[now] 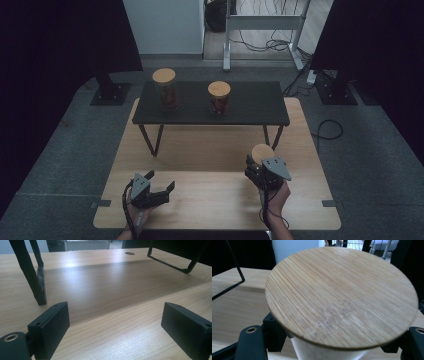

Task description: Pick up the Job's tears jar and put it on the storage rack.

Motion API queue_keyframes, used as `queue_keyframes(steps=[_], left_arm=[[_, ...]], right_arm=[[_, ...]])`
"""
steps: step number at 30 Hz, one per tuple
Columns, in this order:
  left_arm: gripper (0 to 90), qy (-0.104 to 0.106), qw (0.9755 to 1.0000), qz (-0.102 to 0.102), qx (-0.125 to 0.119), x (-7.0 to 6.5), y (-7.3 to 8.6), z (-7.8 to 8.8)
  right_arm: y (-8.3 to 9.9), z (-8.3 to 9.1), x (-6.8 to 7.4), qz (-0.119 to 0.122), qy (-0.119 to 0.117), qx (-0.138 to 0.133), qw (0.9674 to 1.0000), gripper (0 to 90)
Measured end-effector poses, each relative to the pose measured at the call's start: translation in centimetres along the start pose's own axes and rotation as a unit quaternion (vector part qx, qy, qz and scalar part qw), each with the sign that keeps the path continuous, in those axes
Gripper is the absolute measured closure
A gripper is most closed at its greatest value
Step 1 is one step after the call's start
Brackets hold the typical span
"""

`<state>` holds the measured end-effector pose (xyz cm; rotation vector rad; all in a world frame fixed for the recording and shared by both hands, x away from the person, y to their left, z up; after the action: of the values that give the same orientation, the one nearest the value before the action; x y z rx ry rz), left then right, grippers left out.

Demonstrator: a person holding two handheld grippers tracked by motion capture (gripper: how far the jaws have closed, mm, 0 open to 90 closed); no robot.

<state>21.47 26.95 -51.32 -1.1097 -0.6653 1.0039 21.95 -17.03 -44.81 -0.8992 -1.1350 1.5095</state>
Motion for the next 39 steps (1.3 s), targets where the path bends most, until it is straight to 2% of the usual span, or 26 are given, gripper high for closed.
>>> queue_keyframes(steps=[19,39], left_arm=[[7.7,-0.002,1.0,0.0,0.001,0.0,0.0,0.0],[7.7,-0.003,1.0,0.0,0.0,0.1,0.0,0.0]], right_arm=[[-1.7,0.9,0.0,0.004,-0.005,-0.026,0.9996,25.4],[-4.3,1.7,0.2,0.011,-0.006,-0.066,0.9978,25.4]])
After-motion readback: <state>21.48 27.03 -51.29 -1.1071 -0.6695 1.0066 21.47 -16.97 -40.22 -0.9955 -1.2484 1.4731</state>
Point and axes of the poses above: each handheld gripper's, and its own axes: z roughly backward along the jaws, y roughly out of its underside, x roughly to its left, the point moved 6 cm from there along -z, roughly forward along the jaws, and after that the axes turned 4 degrees about -y, right-handed, at the moved point
